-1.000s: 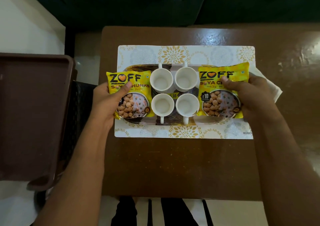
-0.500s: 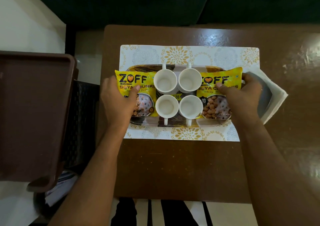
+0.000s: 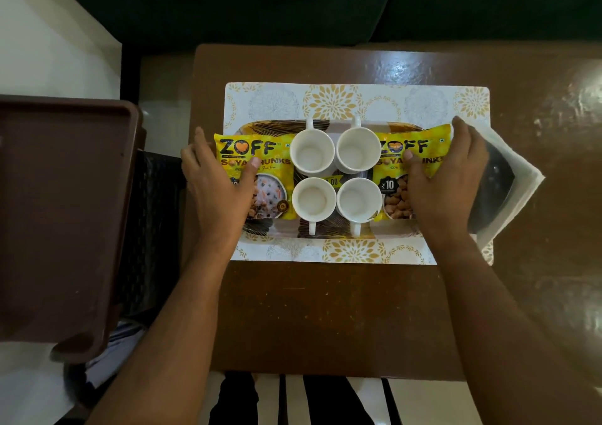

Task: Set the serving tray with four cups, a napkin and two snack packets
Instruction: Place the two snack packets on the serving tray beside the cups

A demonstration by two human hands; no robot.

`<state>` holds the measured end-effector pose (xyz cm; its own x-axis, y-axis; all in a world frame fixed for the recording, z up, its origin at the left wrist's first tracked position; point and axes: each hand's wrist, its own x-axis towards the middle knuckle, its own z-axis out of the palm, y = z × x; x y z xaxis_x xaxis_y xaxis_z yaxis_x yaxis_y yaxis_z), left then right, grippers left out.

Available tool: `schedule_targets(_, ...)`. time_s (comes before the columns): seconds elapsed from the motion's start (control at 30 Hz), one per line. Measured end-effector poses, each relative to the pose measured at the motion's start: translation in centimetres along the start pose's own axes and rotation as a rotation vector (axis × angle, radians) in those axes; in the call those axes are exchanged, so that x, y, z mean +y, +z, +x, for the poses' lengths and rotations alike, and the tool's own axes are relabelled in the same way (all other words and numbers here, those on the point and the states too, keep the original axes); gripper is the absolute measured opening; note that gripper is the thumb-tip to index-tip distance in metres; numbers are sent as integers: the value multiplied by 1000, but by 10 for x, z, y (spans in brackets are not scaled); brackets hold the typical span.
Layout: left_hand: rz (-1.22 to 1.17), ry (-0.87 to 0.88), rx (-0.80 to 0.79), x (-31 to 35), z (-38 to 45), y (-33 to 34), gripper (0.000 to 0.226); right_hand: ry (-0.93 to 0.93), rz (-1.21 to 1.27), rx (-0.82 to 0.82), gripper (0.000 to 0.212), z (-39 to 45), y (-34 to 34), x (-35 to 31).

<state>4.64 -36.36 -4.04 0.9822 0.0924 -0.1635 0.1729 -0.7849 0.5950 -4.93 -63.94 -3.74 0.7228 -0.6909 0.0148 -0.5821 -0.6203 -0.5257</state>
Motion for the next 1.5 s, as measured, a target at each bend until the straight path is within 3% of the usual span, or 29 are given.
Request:
schedule_targets(0.1, 114, 174, 67, 2, -15, 0, 77, -210, -202, 4, 62, -11, 6, 0)
schedule_targets(0.23, 331, 417, -66, -2, -24, 9, 69, -314, -339, -74, 58, -25, 19, 5)
schedule_targets(0.7, 584, 520, -189, -8, -13, 16, 68, -252, -411, -189, 60, -31, 26, 4)
schedule_targets(0.97, 402, 489, -125, 2, -19, 10, 65, -243, -300, -120, 56, -31, 19, -3)
schedule_targets(1.17, 63, 531, 27, 15, -48, 8, 49, -390, -11, 113, 44, -47, 6, -17)
schedule_targets(1.5, 62, 570, -139, 21, -79, 22, 63, -487, 24, -98, 71, -84, 12, -12)
